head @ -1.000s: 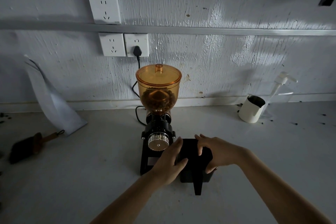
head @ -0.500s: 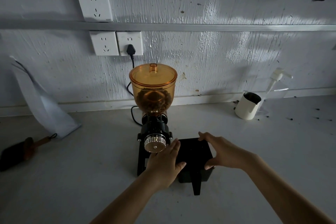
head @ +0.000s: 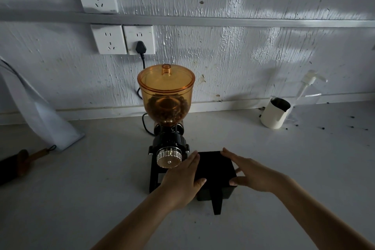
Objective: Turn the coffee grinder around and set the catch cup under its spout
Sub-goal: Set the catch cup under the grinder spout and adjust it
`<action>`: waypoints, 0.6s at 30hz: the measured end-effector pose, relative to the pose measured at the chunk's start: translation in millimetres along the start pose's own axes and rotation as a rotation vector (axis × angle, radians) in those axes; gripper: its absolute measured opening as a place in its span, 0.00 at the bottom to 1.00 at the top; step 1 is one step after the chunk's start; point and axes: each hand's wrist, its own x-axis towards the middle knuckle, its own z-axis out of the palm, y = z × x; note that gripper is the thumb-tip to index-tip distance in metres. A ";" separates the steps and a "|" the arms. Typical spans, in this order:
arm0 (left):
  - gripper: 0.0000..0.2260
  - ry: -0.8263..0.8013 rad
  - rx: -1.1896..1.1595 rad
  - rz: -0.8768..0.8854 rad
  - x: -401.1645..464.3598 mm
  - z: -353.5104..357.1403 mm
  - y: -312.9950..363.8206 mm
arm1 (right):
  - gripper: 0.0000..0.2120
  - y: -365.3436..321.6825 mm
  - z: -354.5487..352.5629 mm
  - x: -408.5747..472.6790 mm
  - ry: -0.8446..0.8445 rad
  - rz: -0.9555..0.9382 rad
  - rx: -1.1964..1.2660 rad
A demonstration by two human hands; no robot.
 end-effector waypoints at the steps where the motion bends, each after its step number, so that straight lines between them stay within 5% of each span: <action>1: 0.32 -0.002 0.030 0.001 0.7 -0.8 1.1 | 0.42 0.0 0.0 -0.2 -0.005 -0.005 -0.004; 6: 0.32 -0.040 0.182 -0.016 3.0 -4.9 5.5 | 0.42 -7.7 -2.8 -0.5 -0.003 0.001 -0.054; 18: 0.32 -0.042 0.036 -0.024 -0.5 1.0 2.9 | 0.42 -28.2 -1.3 4.8 -0.017 0.034 -0.326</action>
